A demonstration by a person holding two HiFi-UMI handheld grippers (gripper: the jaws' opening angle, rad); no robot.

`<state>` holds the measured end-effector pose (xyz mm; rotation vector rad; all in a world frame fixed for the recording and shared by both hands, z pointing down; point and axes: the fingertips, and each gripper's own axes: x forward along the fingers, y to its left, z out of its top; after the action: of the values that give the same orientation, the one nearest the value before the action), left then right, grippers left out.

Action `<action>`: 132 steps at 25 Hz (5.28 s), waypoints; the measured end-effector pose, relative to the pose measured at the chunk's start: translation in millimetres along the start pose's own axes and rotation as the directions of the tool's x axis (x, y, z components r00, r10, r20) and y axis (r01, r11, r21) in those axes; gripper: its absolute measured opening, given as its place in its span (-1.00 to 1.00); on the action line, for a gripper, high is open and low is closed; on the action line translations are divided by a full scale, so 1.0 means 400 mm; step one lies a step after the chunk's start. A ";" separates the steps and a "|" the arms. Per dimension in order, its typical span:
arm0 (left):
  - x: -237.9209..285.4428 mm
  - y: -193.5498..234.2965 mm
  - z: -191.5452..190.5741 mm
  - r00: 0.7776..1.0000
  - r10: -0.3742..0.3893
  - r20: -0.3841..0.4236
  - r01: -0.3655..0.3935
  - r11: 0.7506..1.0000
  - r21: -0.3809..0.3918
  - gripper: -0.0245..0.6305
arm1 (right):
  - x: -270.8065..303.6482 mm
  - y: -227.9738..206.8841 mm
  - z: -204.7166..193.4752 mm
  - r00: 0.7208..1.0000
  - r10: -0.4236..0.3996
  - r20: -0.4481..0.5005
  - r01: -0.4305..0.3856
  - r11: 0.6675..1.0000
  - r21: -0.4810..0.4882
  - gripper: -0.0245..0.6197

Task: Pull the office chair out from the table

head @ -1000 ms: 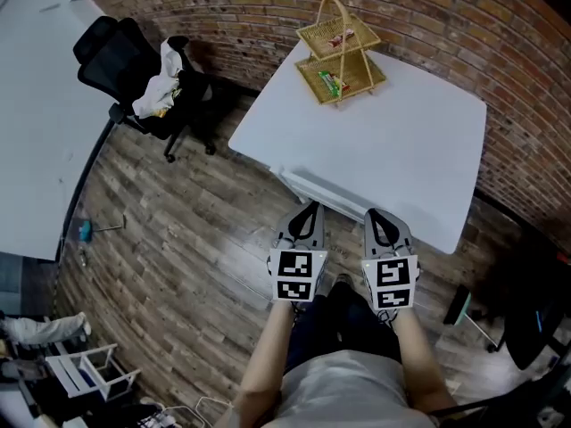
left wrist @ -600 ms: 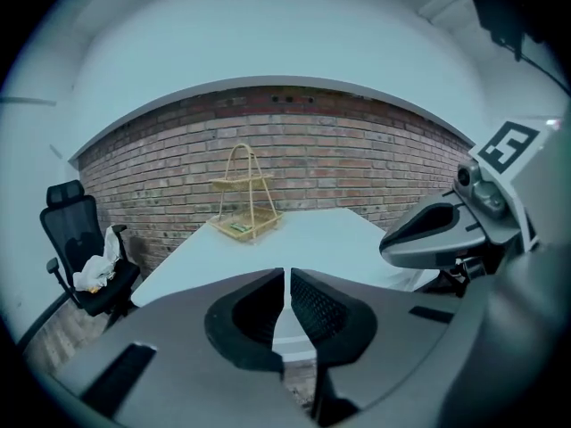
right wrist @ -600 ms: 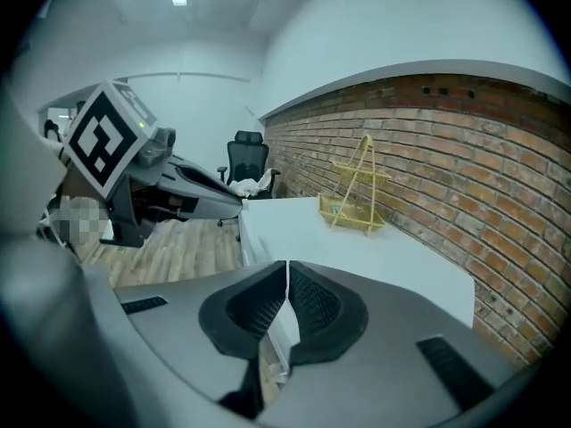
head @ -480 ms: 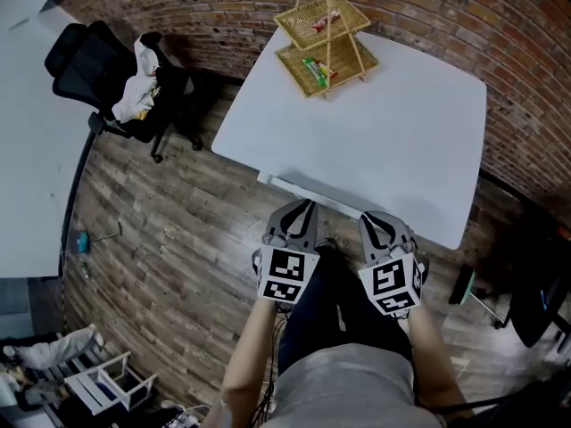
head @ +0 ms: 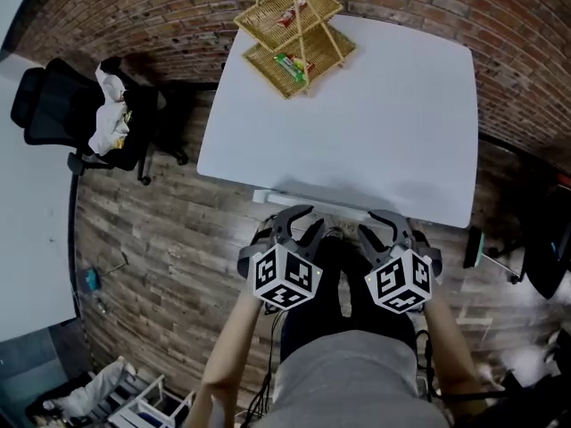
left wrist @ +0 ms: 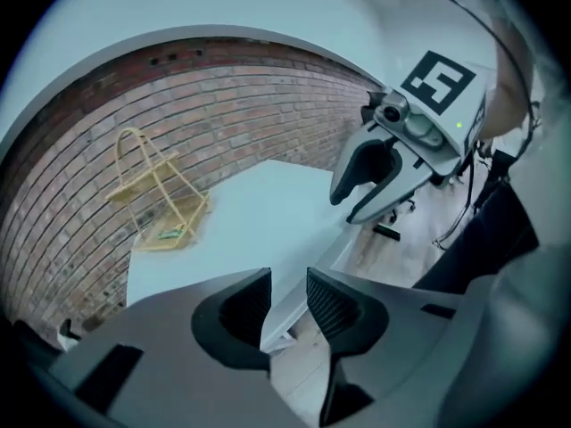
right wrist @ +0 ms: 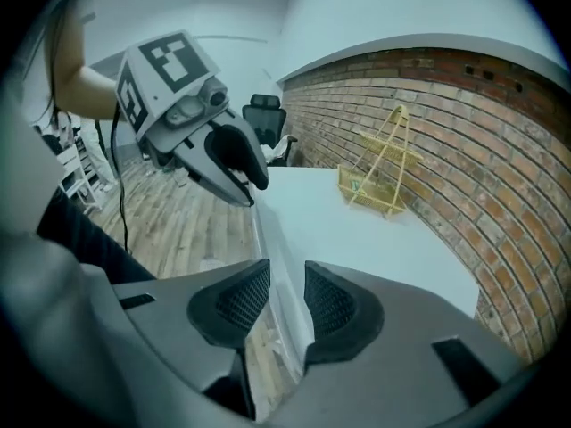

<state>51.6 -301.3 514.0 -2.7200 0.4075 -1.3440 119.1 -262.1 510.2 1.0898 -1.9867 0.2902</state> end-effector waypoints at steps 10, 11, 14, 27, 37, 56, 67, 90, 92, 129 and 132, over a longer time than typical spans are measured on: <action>0.069 -0.025 0.004 0.967 -0.181 -0.178 0.227 0.932 0.283 -0.43 | 0.070 0.020 -0.060 0.968 -0.006 -0.252 -0.051 0.974 -0.220 -0.52; 0.077 -0.029 -0.003 0.961 -0.185 -0.207 0.244 0.918 0.311 -0.42 | 0.073 0.023 -0.062 0.960 -0.006 -0.278 -0.059 0.973 -0.224 -0.52; 0.099 -0.037 -0.023 0.937 -0.190 -0.293 0.300 0.867 0.397 -0.40 | 0.088 0.020 -0.076 0.939 -0.018 -0.344 -0.071 0.967 -0.245 -0.49; 0.157 -0.049 -0.093 0.868 -0.218 -0.445 0.432 0.773 0.465 -0.40 | 0.139 0.024 -0.098 0.900 0.005 -0.436 -0.127 0.959 -0.253 -0.53; 0.180 -0.032 -0.103 0.906 -0.107 -0.410 0.347 0.742 0.574 -0.63 | 0.142 0.024 -0.102 0.898 0.004 -0.439 -0.129 0.958 -0.255 -0.61; 0.173 -0.038 -0.110 0.882 -0.129 -0.452 0.393 0.732 0.557 -0.66 | 0.139 0.030 -0.111 0.912 0.024 -0.410 -0.133 0.962 -0.238 -0.64; 0.115 -0.111 -0.158 0.873 -0.135 -0.469 0.410 0.724 0.554 -0.67 | 0.101 0.124 -0.137 0.913 0.042 -0.406 -0.142 0.965 -0.221 -0.64; -0.142 -0.467 -0.390 0.863 -0.089 -0.497 0.381 0.761 0.525 -0.67 | -0.073 0.578 -0.211 0.929 0.114 -0.353 -0.199 0.956 -0.215 -0.65; -0.163 -0.492 -0.408 0.862 -0.085 -0.499 0.380 0.760 0.527 -0.67 | -0.086 0.612 -0.209 0.931 0.115 -0.345 -0.197 0.957 -0.213 -0.65; -0.390 -0.725 -0.627 0.863 -0.105 -0.494 0.416 0.704 0.576 -0.67 | -0.187 1.001 -0.242 0.912 0.100 -0.399 -0.173 0.973 -0.150 -0.66; -0.402 -0.740 -0.639 0.857 -0.109 -0.504 0.423 0.706 0.568 -0.67 | -0.193 1.022 -0.246 0.908 0.105 -0.405 -0.180 0.972 -0.152 -0.66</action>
<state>-184.2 38.5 602.6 -1.9108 -0.4311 -1.7480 -124.5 81.0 586.3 0.7017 -1.6911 0.3631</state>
